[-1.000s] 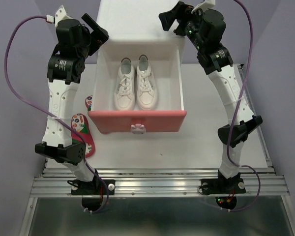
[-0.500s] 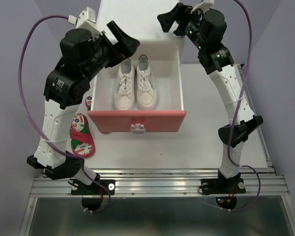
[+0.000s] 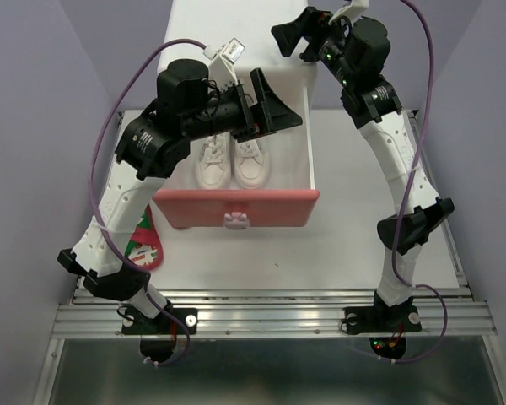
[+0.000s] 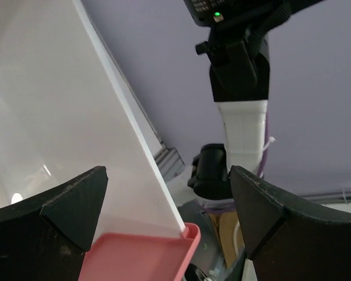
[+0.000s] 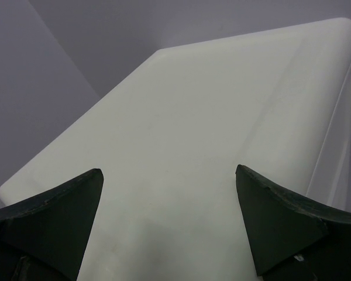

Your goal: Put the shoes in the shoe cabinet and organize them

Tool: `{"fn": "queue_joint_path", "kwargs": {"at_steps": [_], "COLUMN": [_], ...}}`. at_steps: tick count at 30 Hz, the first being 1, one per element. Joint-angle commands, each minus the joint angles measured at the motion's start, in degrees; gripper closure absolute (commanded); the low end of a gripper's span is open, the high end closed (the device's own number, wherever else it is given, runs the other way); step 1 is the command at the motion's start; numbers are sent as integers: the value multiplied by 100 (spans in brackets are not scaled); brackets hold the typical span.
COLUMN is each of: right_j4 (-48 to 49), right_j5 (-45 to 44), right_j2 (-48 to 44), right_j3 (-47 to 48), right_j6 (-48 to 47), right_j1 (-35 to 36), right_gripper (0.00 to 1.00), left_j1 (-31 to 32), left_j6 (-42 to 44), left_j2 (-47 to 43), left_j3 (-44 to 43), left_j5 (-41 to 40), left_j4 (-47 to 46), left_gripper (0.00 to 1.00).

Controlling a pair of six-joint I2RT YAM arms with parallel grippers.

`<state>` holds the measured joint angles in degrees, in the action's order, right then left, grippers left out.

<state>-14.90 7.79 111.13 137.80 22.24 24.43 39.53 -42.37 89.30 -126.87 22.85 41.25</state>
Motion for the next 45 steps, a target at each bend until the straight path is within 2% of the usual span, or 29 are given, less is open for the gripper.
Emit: {"fn": "queue_joint_path", "kwargs": {"at_steps": [1,4,8,13,20,24,28,31,36,37,40,45], "right_j4": [-1059,-1068,-1094,-1147,-1165,-1174,-1182,-1182,-1191,-1209,-1209,-1200], "right_j5": [407,416,425,346,328,319,337,320,337,302,293,311], "right_j2": [163,137,119,75,23,40,23,-4,5,-12,-74,-83], "right_j3": [-323,-385,-411,-482,-719,-798,-842,-921,-912,-921,-1027,-1080], "right_j6": [167,175,97,8,-79,-79,-97,-115,-158,-167,-194,-194], "right_j1": [71,71,71,71,18,-34,-34,-34,-87,-87,-87,-140], "right_gripper": [0,0,0,0,0,0,0,0,0,0,0,0], "left_j1": [11,11,11,20,178,345,432,546,942,1021,1302,1426], "left_j6": [-473,-981,-1291,-1817,-1810,-1836,-2660,-2925,-2716,-2576,-2162,-1881], "left_j2": [-527,-624,-826,-1195,-1502,-2037,-2320,-2390,-2662,-2680,-2830,-2830], "left_j3": [-31,118,320,900,1199,2014,2360,2360,2842,2861,3088,3239], "left_j5": [1063,1474,1591,2099,2759,2988,2927,2909,2725,2455,2163,1601], "left_j4": [-846,-1145,-1146,-1287,-532,-276,-1073,-1208,-612,-79,645,1015], "left_gripper": [4,4,4,3,4,4,5,5,5,5,5,5]}}
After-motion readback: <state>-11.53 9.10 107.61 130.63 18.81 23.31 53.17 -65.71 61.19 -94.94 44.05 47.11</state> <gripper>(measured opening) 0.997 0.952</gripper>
